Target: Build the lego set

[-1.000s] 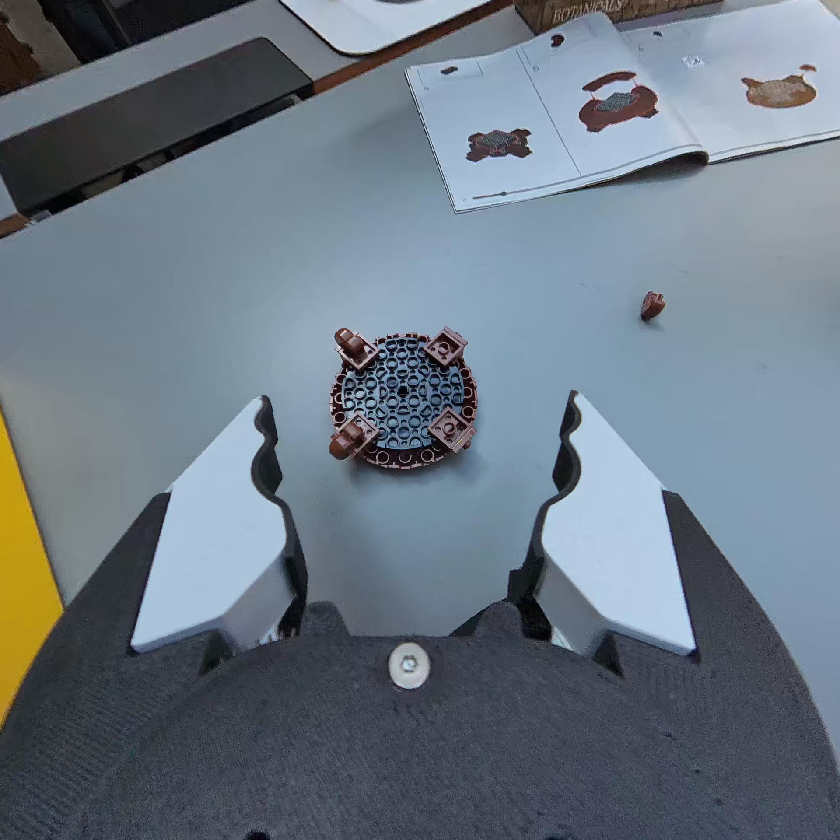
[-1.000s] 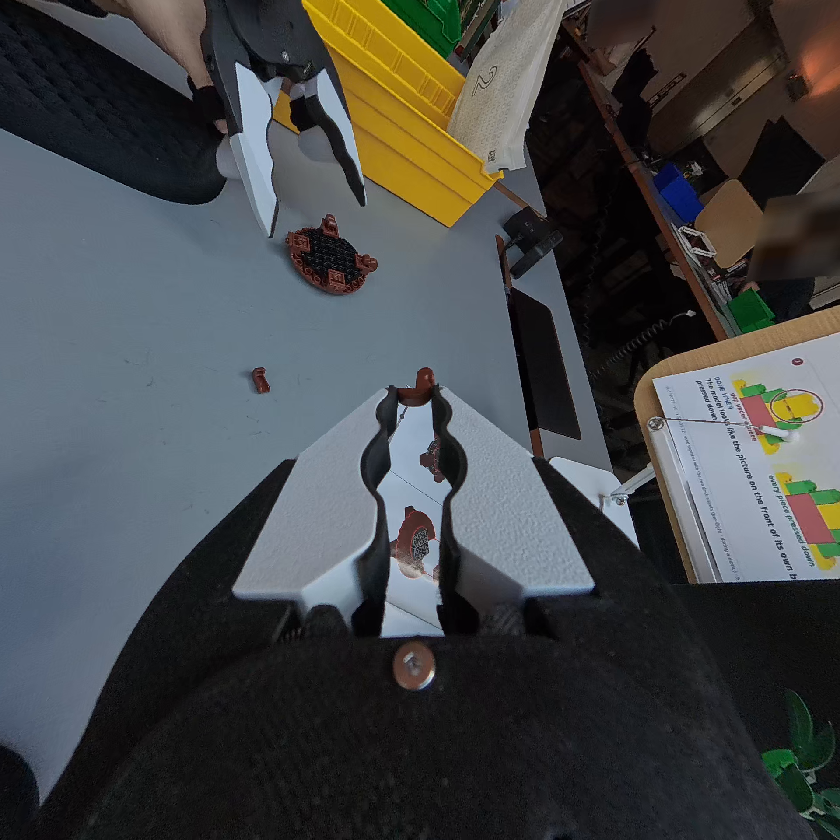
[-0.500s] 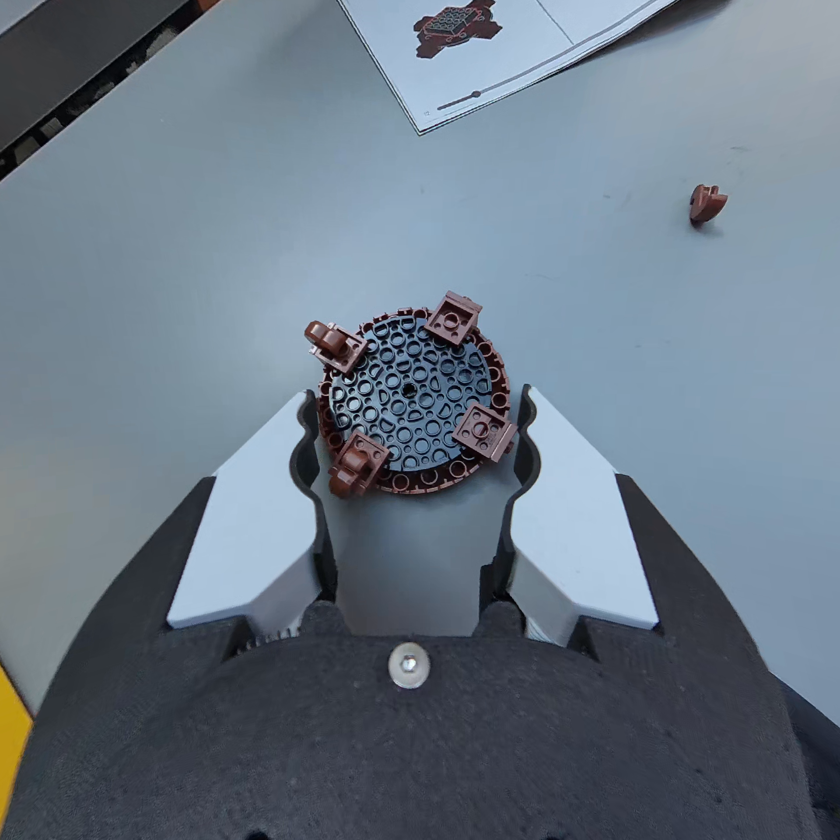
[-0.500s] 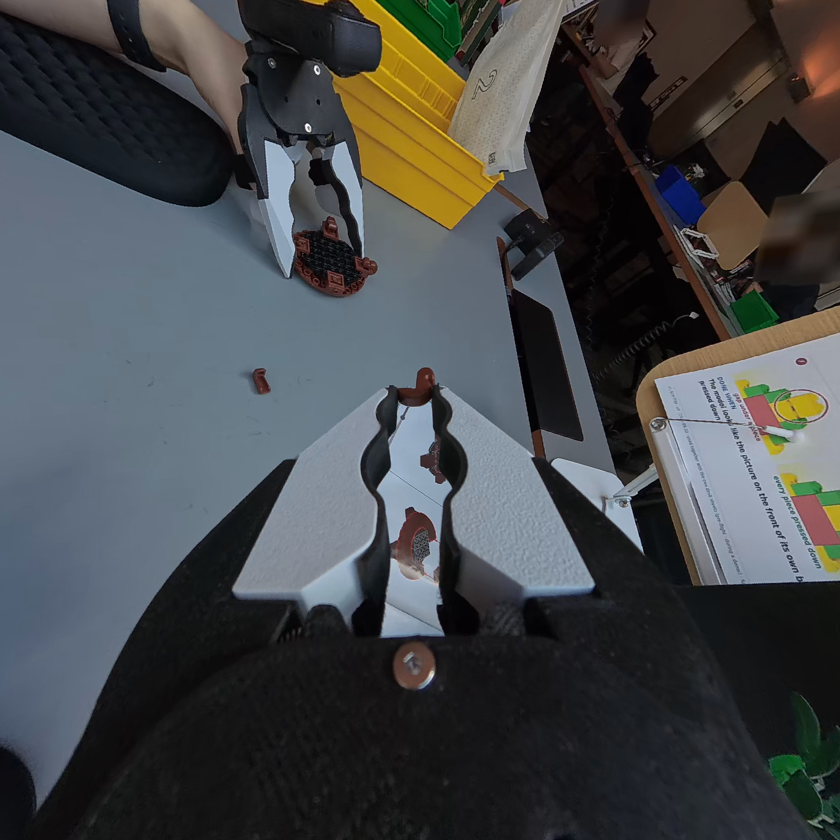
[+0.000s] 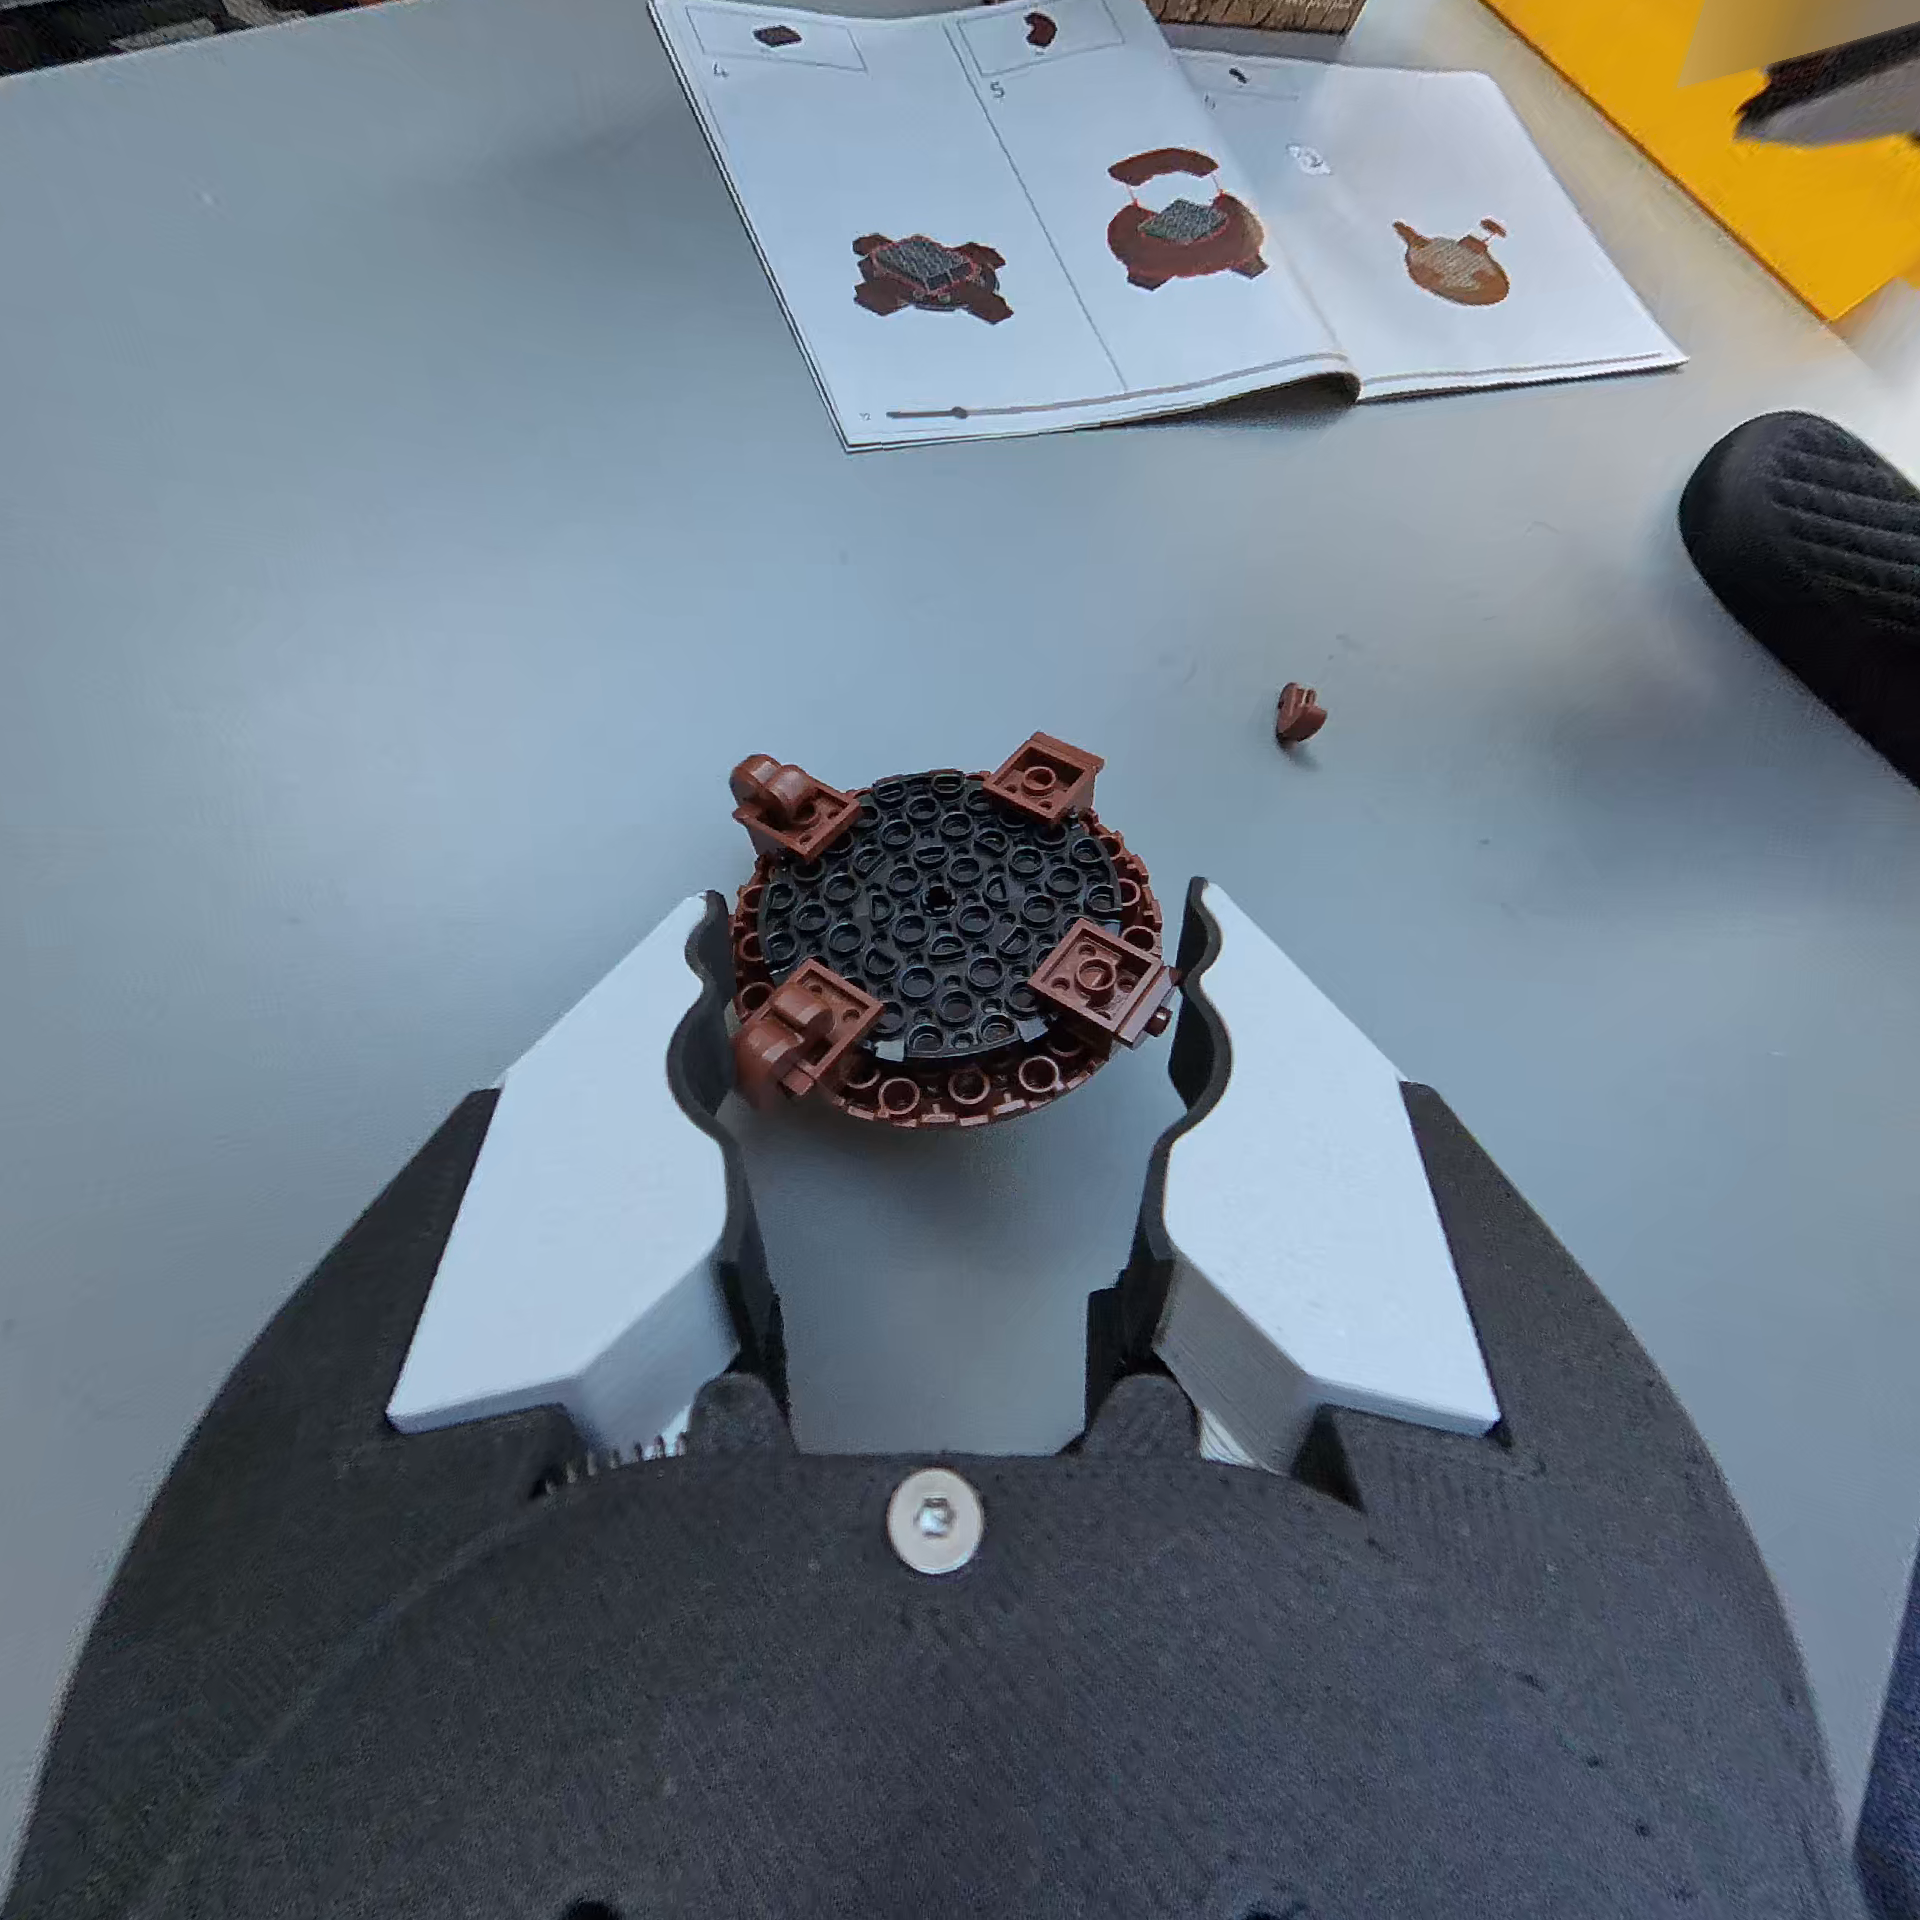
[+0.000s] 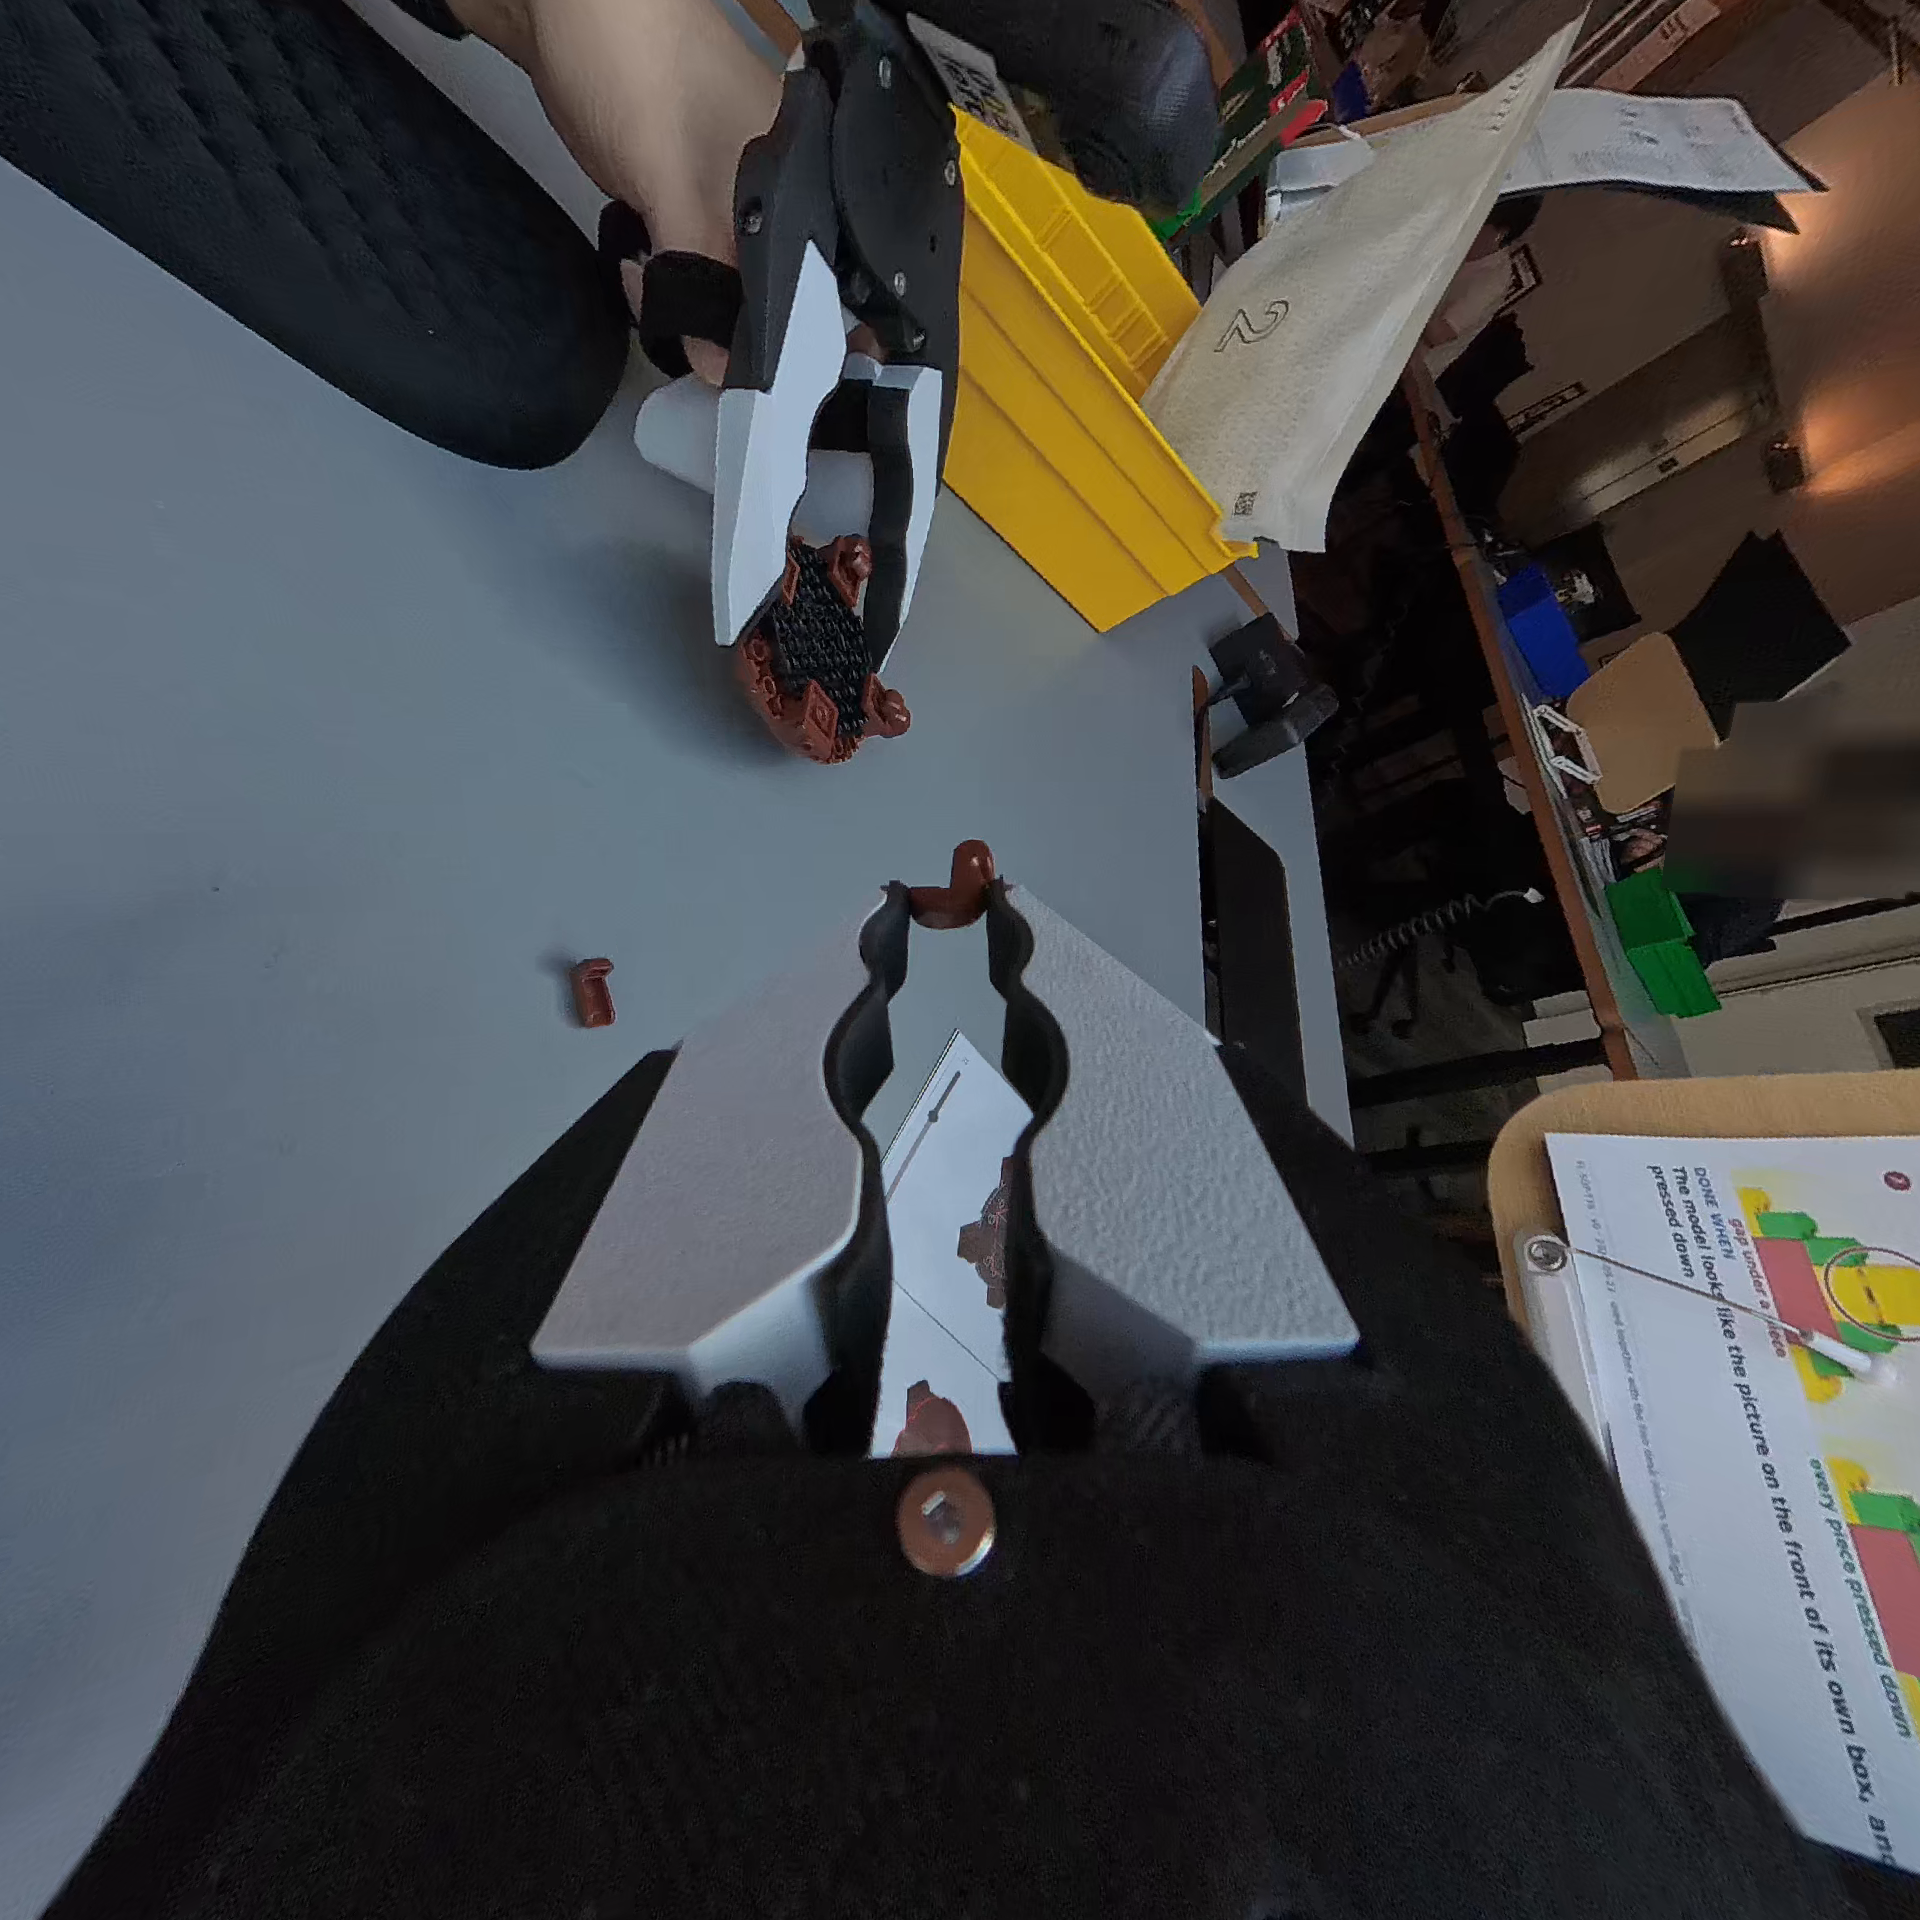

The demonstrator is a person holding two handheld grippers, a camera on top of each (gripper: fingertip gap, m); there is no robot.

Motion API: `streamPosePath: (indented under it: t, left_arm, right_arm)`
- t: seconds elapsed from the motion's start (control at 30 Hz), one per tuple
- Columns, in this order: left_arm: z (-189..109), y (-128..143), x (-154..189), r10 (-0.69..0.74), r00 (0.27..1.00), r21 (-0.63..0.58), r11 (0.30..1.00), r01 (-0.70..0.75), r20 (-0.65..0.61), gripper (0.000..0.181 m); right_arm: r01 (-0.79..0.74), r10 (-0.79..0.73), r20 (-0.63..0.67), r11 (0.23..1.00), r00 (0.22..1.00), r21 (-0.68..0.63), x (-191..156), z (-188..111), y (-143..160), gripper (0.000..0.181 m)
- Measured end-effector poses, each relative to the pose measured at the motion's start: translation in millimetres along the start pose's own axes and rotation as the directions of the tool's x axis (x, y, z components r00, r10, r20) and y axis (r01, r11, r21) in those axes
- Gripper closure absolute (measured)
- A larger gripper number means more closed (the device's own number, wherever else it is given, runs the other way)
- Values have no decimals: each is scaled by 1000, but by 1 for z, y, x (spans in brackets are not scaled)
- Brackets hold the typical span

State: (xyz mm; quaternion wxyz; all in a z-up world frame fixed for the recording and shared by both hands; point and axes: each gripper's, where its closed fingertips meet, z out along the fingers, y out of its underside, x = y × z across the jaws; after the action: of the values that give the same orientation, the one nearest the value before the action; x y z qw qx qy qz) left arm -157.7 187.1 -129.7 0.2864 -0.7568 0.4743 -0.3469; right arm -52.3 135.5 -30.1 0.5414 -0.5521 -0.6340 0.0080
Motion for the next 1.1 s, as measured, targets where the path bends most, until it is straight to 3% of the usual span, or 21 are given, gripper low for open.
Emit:
streamPosePath:
  t: [0.03, 0.27, 0.53, 0.87, 1.1]
  left_arm:
    - [-3, -3, 5, -15, 1000, 8, 1000, 15, -16, 97]
    - [-31, -31, 43, -129, 978, 60, 988, 141, -165, 98]
    - [-41, -39, 74, -165, 947, 48, 982, 185, -275, 101]
    - [-31, -37, 76, -182, 937, 56, 977, 208, -298, 106]
    - [-33, -42, 82, -116, 955, 78, 987, 142, -274, 106]
  right_arm:
    - [20, -20, 3, 1000, 1000, 6, -3, 5, -3, 167]
    - [152, -152, 16, 988, 988, 11, -24, 35, -22, 167]
    - [211, -210, -29, 976, 977, 48, -25, 38, -52, 167]
    - [201, -201, 21, 980, 979, 8, -32, 43, -45, 167]
    - [223, -223, 14, 975, 975, 5, -31, 43, -48, 167]
